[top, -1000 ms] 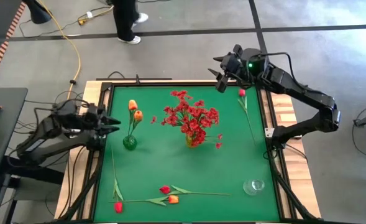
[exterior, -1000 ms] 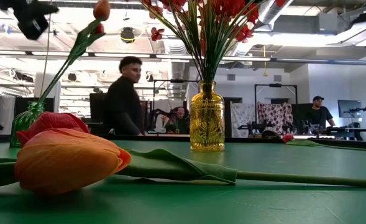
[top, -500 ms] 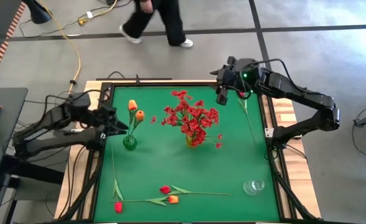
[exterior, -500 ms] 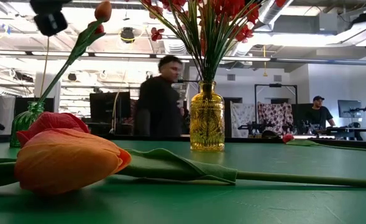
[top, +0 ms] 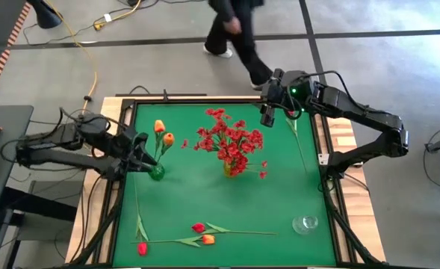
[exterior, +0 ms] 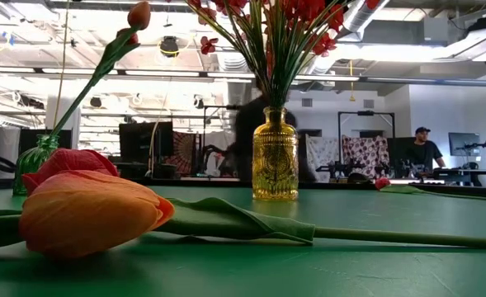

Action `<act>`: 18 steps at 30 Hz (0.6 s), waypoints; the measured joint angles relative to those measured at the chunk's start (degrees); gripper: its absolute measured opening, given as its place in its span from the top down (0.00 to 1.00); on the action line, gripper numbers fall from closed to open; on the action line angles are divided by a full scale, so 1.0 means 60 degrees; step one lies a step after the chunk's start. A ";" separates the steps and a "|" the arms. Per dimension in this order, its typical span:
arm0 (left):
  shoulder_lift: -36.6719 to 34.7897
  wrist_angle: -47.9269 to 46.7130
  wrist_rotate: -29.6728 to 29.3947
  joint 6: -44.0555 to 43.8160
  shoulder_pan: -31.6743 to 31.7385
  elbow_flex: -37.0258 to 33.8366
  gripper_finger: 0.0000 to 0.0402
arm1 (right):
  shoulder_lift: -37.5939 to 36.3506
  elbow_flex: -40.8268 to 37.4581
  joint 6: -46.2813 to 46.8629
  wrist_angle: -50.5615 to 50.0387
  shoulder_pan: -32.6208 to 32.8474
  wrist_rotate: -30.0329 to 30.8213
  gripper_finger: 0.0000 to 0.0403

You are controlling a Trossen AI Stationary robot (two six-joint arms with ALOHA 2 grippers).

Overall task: Sort flowers into vase by color
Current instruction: Put the orange flower into the green vase

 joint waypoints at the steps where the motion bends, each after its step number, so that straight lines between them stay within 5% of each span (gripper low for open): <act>1: 0.0138 -0.0146 -0.0162 -0.0003 -0.0265 0.0095 0.65 | 0.0000 0.0000 0.0000 0.0050 0.0000 0.0000 0.38; 18: 0.2445 -0.0679 -0.1399 -0.2569 -0.4293 0.0169 0.65 | -0.0004 0.0000 0.0041 -0.0075 0.0000 0.0007 0.38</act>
